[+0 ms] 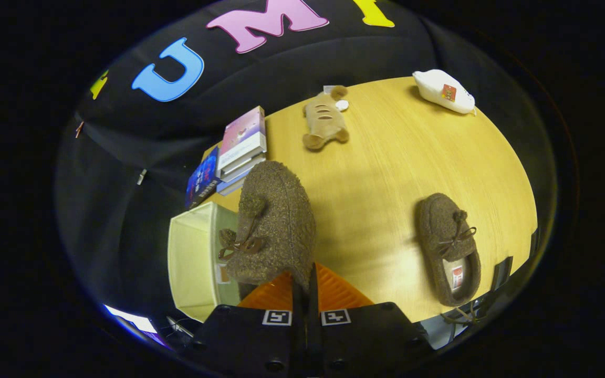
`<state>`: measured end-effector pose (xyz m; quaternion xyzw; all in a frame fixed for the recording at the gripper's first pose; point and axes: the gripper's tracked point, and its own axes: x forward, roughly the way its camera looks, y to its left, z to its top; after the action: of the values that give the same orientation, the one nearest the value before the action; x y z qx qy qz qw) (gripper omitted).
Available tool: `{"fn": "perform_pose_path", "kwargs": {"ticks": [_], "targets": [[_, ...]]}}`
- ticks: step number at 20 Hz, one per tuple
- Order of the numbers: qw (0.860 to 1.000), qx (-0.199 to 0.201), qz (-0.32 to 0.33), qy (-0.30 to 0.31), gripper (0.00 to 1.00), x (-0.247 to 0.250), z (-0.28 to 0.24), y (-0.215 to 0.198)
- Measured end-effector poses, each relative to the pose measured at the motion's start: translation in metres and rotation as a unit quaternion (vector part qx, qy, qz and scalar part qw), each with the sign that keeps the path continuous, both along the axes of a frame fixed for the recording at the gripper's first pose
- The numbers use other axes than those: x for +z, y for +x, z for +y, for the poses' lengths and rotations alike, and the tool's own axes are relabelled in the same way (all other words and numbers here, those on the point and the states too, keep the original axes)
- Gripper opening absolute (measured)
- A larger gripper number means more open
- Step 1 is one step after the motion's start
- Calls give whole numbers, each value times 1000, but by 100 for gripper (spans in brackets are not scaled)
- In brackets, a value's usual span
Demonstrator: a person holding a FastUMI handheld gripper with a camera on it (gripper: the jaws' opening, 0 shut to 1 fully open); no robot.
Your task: Open the storage box then place both shoes into the box .Put the left shoe in first, then the right shoe, with the right side of both shoes facing outward in a uniform manner.
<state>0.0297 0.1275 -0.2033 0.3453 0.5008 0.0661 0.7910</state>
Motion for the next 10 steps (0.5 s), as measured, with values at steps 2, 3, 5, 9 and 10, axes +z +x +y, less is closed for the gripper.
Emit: {"fn": "perform_pose_path", "kwargs": {"ticks": [2, 3, 5, 9, 10], "targets": [[1000, 6, -8, 26, 6, 24, 24, 8], [999, 9, -12, 38, 6, 35, 37, 12], [998, 22, -18, 54, 6, 52, 65, 18], [996, 44, -13, 74, 6, 66, 120, 27], [996, 50, -12, 76, 6, 68, 133, 29]]}}
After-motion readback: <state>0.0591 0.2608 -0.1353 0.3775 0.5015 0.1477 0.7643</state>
